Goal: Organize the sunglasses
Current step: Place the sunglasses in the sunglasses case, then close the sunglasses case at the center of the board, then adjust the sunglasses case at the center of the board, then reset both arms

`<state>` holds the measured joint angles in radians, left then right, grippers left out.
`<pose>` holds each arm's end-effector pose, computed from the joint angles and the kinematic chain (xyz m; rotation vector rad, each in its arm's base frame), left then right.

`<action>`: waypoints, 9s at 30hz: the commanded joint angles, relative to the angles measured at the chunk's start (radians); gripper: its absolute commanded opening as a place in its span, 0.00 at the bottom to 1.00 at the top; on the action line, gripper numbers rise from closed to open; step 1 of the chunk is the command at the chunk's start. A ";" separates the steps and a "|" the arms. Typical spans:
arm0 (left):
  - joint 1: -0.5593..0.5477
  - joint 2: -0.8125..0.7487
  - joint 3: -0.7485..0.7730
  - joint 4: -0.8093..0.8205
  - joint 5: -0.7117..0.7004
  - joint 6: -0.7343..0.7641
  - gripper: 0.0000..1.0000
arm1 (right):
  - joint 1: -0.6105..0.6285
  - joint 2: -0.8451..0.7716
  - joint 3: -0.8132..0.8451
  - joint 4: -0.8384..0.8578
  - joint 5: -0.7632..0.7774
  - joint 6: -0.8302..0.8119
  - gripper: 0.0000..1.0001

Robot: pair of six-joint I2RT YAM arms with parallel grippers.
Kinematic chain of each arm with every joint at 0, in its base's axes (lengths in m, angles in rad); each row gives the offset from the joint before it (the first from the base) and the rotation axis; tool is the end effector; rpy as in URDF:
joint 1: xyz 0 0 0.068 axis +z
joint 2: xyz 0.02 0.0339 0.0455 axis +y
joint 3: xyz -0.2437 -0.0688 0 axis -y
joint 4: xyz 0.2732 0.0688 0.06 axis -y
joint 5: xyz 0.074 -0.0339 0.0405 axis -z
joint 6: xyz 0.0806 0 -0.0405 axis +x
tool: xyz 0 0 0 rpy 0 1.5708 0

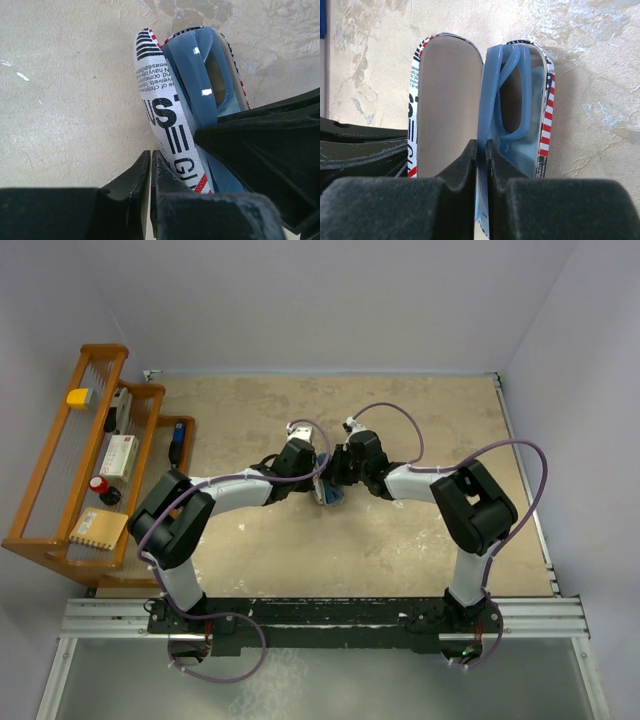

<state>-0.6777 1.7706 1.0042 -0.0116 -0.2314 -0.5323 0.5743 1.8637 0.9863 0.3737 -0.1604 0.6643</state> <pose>0.3352 -0.2461 0.0991 0.0565 2.3463 -0.3340 0.3671 0.2529 0.1009 -0.0054 2.2015 0.8979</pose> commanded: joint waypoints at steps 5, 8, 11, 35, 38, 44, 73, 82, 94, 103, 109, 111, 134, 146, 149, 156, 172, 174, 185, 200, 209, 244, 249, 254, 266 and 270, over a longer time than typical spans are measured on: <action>-0.013 -0.026 0.043 0.022 -0.007 0.014 0.00 | -0.007 -0.030 0.002 -0.010 -0.007 -0.018 0.27; -0.014 -0.026 0.042 0.022 -0.008 0.014 0.00 | -0.008 -0.048 0.006 -0.027 0.006 -0.027 0.29; -0.014 -0.027 0.044 0.021 -0.008 0.016 0.00 | -0.007 -0.065 0.002 -0.031 0.016 -0.033 0.30; -0.019 -0.029 0.048 0.022 -0.016 0.015 0.00 | -0.050 -0.270 -0.105 -0.174 0.144 -0.129 0.12; -0.019 -0.026 0.051 0.022 -0.018 0.014 0.00 | -0.057 -0.241 -0.112 -0.154 0.122 -0.126 0.07; -0.024 -0.026 0.057 0.017 -0.022 0.015 0.00 | -0.062 -0.189 -0.117 -0.107 0.069 -0.111 0.09; -0.026 -0.032 0.057 -0.006 -0.045 0.023 0.00 | -0.079 -0.095 -0.116 -0.029 -0.013 -0.075 0.10; -0.023 -0.108 0.057 -0.045 -0.088 0.013 0.05 | -0.079 -0.095 -0.113 -0.031 -0.014 -0.080 0.10; -0.023 -0.134 0.063 0.010 0.033 -0.065 0.16 | -0.079 -0.088 -0.108 -0.034 -0.027 -0.082 0.10; -0.022 -0.186 0.081 -0.002 0.002 -0.090 0.15 | -0.079 -0.081 -0.105 -0.033 -0.033 -0.083 0.10; -0.023 -0.181 0.091 0.016 0.037 -0.108 0.13 | -0.079 -0.082 -0.104 -0.034 -0.034 -0.084 0.10; -0.023 -0.176 0.091 0.024 0.053 -0.112 0.13 | -0.079 -0.083 -0.104 -0.037 -0.034 -0.085 0.10; -0.026 -0.093 0.102 -0.018 0.083 -0.147 0.12 | -0.079 -0.084 -0.103 -0.039 -0.030 -0.089 0.10; -0.034 -0.055 0.105 -0.003 0.099 -0.153 0.06 | -0.079 -0.080 -0.098 -0.039 -0.028 -0.093 0.10; -0.041 -0.041 0.109 -0.002 0.098 -0.153 0.04 | -0.079 -0.081 -0.099 -0.037 -0.029 -0.092 0.11; -0.053 -0.022 0.109 -0.003 0.091 -0.153 0.04 | -0.079 -0.075 -0.098 -0.032 -0.030 -0.092 0.11; -0.085 0.052 0.095 0.025 0.087 -0.165 0.03 | -0.079 -0.084 -0.104 -0.033 -0.031 -0.089 0.11; -0.085 0.053 0.093 0.027 0.082 -0.165 0.03 | -0.079 -0.097 -0.110 -0.036 -0.037 -0.083 0.11; -0.086 0.053 0.096 0.033 0.079 -0.163 0.03 | -0.079 -0.316 -0.183 -0.164 0.151 -0.054 0.01; -0.095 0.052 0.105 0.022 0.069 -0.164 0.02 | -0.078 -0.319 -0.196 -0.191 0.183 -0.073 0.10; -0.096 0.024 0.105 0.005 0.053 -0.157 0.02 | -0.079 -0.211 -0.174 -0.176 0.144 -0.077 0.09; -0.097 -0.357 -0.152 -0.040 -0.254 -0.089 0.55 | -0.063 -0.595 -0.293 -0.181 0.195 -0.190 0.56; -0.097 -0.389 -0.175 -0.030 -0.259 -0.096 0.62 | -0.056 -0.610 -0.293 -0.193 0.201 -0.184 0.60; -0.096 -0.377 -0.162 -0.072 -0.266 -0.097 0.92 | -0.053 -0.613 -0.286 -0.215 0.189 -0.177 0.73; -0.097 -0.430 -0.177 -0.077 -0.283 -0.075 0.99 | -0.025 -0.620 -0.269 -0.242 0.218 -0.146 0.99; -0.097 -0.460 -0.190 -0.066 -0.292 -0.069 0.99 | -0.022 -0.621 -0.254 -0.257 0.225 -0.146 0.99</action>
<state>-0.7692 1.3636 0.8242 -0.0982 -0.4919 -0.6270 0.5446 1.2797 0.6971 0.1242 0.0368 0.5079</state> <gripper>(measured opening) 0.993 0.994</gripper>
